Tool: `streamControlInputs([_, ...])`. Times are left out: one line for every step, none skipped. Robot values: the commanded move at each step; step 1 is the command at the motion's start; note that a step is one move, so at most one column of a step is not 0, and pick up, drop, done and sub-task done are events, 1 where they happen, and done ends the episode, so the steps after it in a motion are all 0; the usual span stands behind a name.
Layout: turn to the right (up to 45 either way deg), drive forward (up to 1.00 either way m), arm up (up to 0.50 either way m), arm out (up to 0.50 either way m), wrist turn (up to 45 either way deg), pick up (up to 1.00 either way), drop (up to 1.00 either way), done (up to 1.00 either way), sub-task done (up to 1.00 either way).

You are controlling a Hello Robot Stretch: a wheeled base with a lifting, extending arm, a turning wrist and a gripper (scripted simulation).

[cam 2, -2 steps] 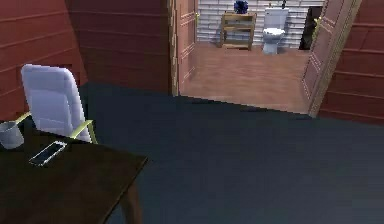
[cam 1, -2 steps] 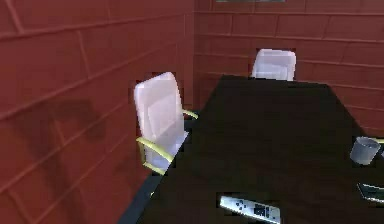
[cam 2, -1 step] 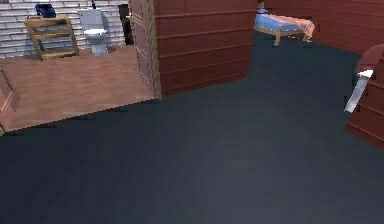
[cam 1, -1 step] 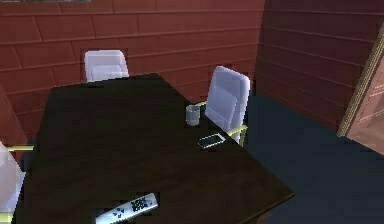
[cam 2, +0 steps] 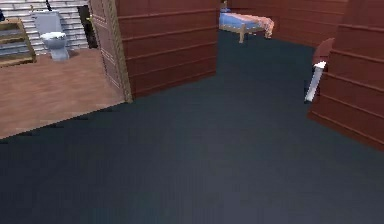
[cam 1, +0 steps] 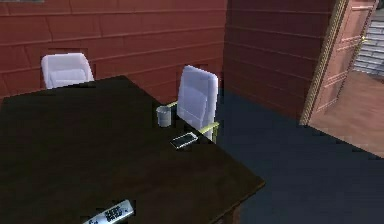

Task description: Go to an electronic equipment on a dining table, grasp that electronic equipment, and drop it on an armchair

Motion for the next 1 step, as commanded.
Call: streamControlInputs([0.0,0.15,0.00,0.00,0.0,0.00,0.00,0.00,0.00])
